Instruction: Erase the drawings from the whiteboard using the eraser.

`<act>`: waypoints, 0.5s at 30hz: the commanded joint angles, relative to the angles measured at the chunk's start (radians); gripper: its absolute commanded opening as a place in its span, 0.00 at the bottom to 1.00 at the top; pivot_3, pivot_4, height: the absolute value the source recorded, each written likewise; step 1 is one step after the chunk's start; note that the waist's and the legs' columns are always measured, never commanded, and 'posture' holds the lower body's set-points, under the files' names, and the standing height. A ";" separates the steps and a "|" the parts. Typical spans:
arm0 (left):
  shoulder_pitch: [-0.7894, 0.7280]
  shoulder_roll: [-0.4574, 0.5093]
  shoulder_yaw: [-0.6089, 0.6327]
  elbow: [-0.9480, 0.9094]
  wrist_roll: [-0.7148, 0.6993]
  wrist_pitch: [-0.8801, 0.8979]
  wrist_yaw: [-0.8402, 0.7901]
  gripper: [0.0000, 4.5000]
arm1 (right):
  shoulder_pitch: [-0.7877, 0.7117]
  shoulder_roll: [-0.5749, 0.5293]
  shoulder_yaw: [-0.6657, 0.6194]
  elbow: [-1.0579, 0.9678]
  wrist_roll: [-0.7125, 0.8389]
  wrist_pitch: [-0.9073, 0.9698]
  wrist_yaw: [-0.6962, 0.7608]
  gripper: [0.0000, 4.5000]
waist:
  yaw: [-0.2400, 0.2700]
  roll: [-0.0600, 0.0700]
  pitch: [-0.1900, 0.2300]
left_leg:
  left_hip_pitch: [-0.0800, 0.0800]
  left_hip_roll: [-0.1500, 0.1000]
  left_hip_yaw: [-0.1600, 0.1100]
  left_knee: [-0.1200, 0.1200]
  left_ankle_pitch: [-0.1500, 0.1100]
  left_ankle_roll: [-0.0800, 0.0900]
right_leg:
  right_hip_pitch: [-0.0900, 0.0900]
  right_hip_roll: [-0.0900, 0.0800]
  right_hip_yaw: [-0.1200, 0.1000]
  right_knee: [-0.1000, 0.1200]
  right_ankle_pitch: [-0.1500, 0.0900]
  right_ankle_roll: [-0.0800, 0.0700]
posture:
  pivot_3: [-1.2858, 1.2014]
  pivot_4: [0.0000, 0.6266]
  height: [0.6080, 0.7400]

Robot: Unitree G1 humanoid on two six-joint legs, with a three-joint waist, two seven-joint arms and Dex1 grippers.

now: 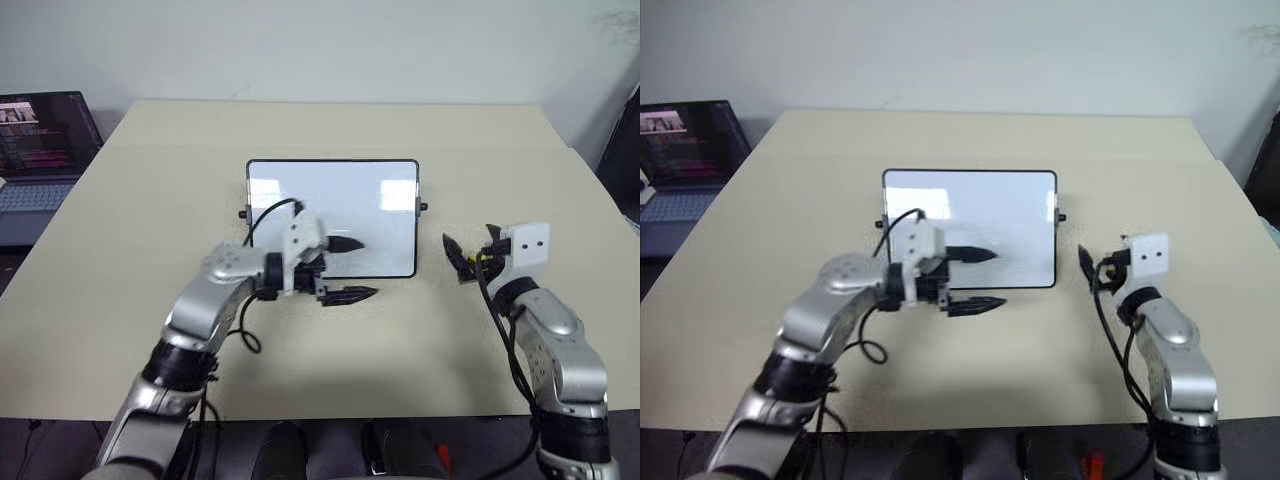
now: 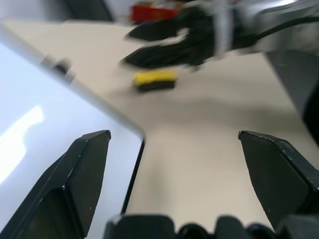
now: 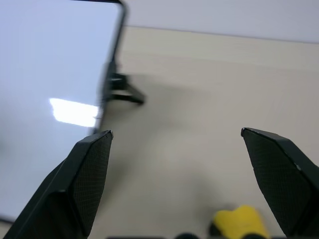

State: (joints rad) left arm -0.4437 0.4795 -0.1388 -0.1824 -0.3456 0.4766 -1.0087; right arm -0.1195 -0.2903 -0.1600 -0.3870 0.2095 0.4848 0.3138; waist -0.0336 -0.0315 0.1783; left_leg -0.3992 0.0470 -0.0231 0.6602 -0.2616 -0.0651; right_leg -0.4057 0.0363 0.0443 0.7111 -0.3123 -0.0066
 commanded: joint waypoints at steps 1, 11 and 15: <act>0.116 0.004 0.104 -0.169 -0.049 0.052 0.118 1.00 | 0.092 0.000 0.016 -0.090 -0.004 -0.099 0.020 0.99 | 0.002 0.000 0.000 | 0.000 0.000 0.000 0.000 0.000 0.000 | 0.000 -0.002 0.000 0.000 -0.001 0.001 | 0.52 0.24 1.00; 0.446 -0.259 0.308 -0.409 0.007 0.019 0.637 1.00 | 0.296 0.091 0.048 -0.070 0.126 -0.313 0.122 0.99 | 0.004 -0.001 -0.001 | 0.003 -0.001 0.000 0.002 0.000 0.000 | 0.003 -0.004 0.000 0.001 -0.002 0.004 | 0.52 0.24 1.00; 0.579 -0.304 0.370 -0.444 0.084 -0.084 0.746 1.00 | 0.303 0.065 0.090 -0.030 0.081 -0.355 0.154 0.99 | -0.002 -0.001 -0.001 | 0.007 -0.001 0.001 0.001 0.000 0.000 | 0.005 -0.003 0.001 0.002 -0.002 0.004 | 0.52 0.24 1.00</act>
State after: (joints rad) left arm 0.1216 0.1775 0.2033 -0.5796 -0.2894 0.4421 -0.2955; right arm 0.1861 -0.2199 -0.0733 -0.4106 0.2953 0.1623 0.4565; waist -0.0354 -0.0325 0.1773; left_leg -0.3915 0.0465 -0.0220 0.6605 -0.2613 -0.0650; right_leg -0.3999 0.0337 0.0461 0.7128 -0.3145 -0.0029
